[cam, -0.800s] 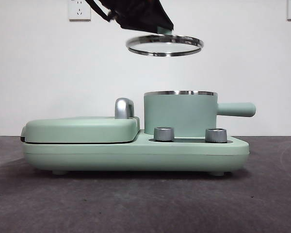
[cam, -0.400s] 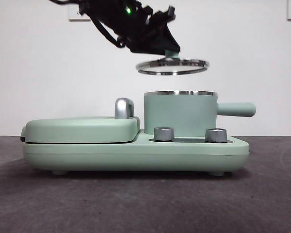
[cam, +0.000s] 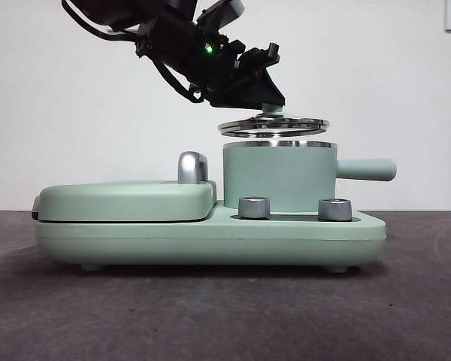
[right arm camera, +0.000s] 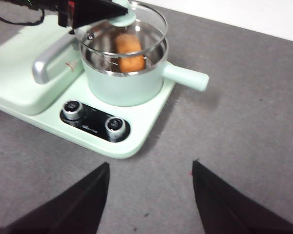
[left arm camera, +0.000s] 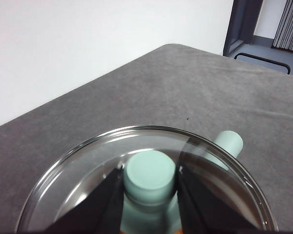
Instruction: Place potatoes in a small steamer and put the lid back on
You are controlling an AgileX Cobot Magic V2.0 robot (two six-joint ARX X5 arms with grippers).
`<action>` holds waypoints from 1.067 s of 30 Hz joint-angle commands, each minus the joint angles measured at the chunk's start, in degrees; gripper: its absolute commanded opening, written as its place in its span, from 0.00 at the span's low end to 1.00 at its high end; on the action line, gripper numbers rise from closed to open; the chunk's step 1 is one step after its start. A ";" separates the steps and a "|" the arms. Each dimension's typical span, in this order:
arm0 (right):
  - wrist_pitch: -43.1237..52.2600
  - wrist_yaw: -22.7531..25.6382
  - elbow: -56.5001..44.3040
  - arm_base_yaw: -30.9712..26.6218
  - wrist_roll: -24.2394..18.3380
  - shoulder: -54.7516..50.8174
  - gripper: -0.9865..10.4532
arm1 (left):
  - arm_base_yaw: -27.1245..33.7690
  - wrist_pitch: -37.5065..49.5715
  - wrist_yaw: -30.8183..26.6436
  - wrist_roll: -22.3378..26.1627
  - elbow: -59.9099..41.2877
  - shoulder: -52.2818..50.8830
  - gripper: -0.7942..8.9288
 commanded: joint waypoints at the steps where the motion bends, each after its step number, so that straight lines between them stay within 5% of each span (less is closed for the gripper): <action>1: 0.26 0.59 0.31 0.28 0.63 0.17 0.32 | -0.61 2.82 0.76 -0.57 1.49 0.81 0.09; 32: -1.03 0.66 0.31 0.28 0.68 0.17 0.32 | -1.66 -0.33 -0.76 3.10 1.51 2.97 0.09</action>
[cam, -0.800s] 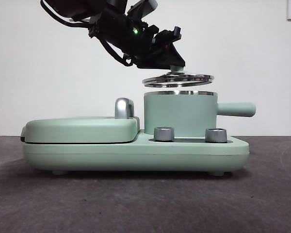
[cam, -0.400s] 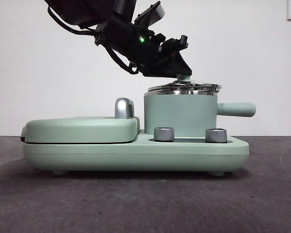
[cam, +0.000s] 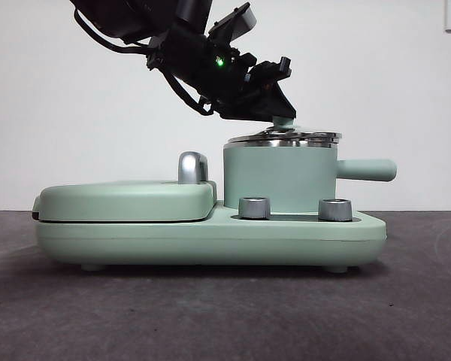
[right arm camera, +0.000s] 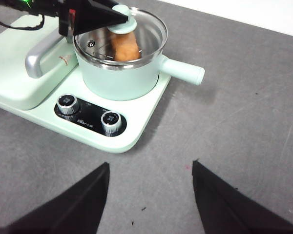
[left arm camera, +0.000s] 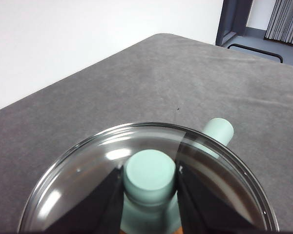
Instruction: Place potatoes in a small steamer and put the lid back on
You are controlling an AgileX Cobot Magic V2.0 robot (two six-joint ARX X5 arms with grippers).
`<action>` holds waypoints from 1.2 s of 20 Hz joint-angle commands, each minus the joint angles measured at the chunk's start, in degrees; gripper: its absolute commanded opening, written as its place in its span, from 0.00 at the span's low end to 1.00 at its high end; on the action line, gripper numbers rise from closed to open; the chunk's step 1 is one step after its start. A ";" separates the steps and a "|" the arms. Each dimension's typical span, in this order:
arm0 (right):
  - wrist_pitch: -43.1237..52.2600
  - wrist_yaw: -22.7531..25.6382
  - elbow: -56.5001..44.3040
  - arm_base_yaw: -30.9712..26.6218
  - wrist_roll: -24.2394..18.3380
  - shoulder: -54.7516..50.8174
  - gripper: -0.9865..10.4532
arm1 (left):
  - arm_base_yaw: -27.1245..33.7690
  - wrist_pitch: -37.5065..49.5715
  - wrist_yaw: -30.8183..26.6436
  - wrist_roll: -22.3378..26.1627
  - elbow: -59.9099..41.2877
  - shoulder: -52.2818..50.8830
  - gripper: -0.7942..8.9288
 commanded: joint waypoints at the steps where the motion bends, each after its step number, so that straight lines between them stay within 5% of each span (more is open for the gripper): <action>1: 0.20 0.20 0.31 0.28 0.70 0.17 0.32 | -0.22 0.07 -0.42 1.86 1.49 0.90 0.09; 24: 0.17 0.35 0.31 0.28 0.81 0.17 0.32 | -0.22 -11.52 -0.44 5.05 9.38 0.87 0.09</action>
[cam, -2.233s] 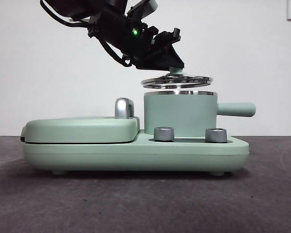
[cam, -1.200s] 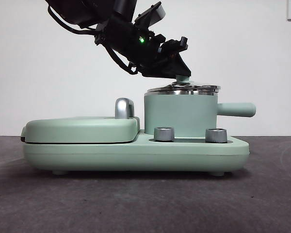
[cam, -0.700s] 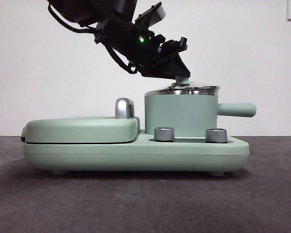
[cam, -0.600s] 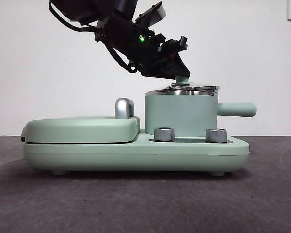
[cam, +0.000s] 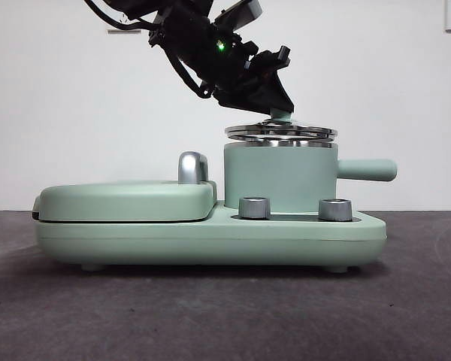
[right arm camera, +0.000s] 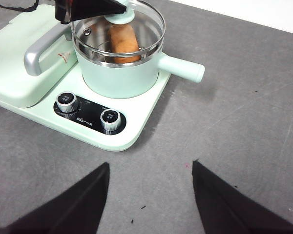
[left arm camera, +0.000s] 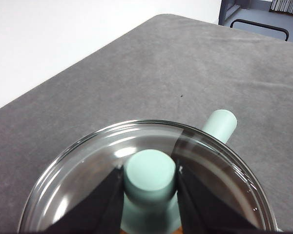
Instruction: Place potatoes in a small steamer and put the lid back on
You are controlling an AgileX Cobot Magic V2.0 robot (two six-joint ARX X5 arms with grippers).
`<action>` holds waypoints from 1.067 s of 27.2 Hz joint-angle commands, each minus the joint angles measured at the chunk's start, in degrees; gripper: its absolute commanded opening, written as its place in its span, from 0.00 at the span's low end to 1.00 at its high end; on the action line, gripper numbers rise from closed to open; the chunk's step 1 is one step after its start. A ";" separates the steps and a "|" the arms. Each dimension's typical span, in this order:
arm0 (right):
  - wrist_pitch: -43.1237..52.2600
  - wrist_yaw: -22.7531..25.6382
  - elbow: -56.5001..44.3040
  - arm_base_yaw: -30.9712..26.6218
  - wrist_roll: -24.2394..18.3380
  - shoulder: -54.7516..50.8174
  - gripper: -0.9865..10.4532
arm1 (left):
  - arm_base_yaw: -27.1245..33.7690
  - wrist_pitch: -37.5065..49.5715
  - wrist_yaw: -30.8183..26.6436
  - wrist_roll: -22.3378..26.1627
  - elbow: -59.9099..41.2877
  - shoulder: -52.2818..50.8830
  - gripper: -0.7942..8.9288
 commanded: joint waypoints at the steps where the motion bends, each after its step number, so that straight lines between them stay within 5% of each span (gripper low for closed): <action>1: 0.37 0.22 0.31 0.28 0.79 0.17 0.32 | -0.24 0.59 0.00 1.16 2.10 0.90 0.09; 29: -0.76 0.22 0.31 0.28 0.76 0.17 0.32 | -0.31 -0.42 1.99 -1.20 2.08 3.93 0.09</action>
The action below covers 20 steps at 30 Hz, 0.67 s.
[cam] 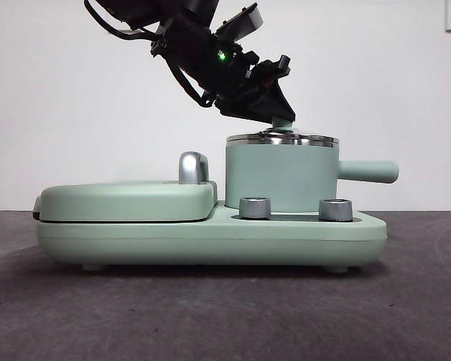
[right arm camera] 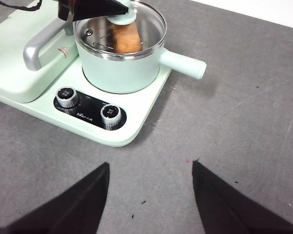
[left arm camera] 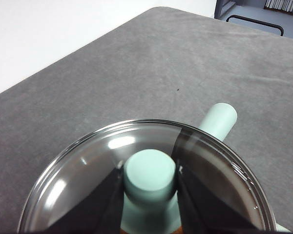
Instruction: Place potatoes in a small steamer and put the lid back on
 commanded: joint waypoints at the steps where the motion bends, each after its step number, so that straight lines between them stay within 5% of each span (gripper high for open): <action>1: 0.22 0.22 0.31 0.28 0.74 0.17 0.32 | -0.55 -0.46 0.35 -0.26 1.55 2.08 0.09; 20: 0.17 0.17 0.31 0.28 0.76 0.17 0.32 | -0.02 -4.92 -1.84 3.19 1.81 0.24 0.09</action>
